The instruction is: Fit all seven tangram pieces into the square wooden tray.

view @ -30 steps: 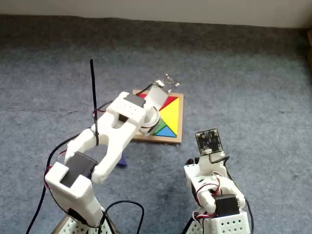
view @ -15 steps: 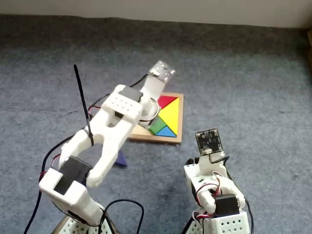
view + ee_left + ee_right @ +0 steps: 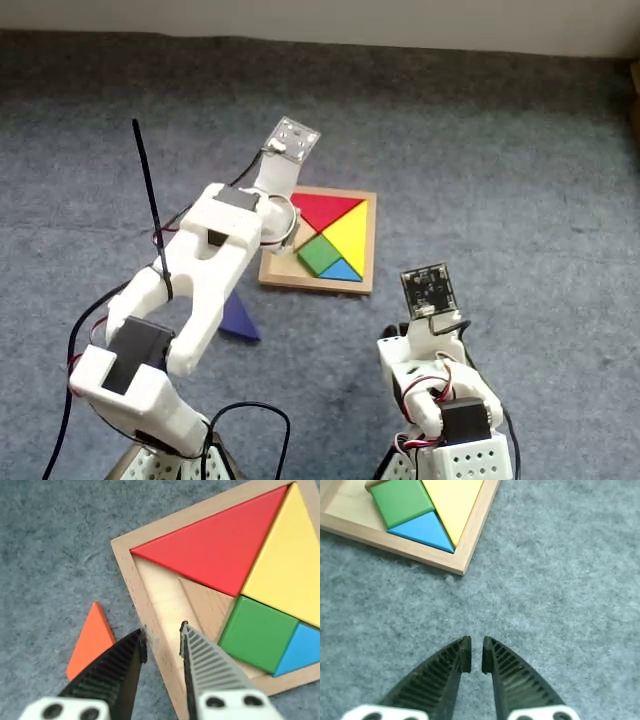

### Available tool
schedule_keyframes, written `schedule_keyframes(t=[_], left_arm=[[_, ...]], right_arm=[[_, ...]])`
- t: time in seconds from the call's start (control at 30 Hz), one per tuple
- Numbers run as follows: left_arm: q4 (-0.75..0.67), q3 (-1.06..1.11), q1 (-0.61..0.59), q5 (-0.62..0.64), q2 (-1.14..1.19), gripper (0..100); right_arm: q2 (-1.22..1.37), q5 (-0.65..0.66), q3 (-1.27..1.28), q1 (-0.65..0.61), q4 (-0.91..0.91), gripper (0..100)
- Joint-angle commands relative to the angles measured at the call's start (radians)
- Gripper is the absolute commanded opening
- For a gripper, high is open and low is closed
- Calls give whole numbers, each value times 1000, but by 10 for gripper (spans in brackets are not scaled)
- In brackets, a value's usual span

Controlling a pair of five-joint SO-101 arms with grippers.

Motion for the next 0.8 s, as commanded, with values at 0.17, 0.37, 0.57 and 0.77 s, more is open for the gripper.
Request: schedule_keyframes(t=[0.17,0.37,0.57,0.77], left_arm=[[-20,-81,54,12,67,130],[81,-213,84,12,154,130],[152,-243,114,17,93,130],[190,-199,28,17,-54,130]], right_arm=[[-13,-9,119,12,2,55],[-13,-9,119,12,2,55],[-13,-9,119,12,2,55],[-13,-9,119,12,2,55]])
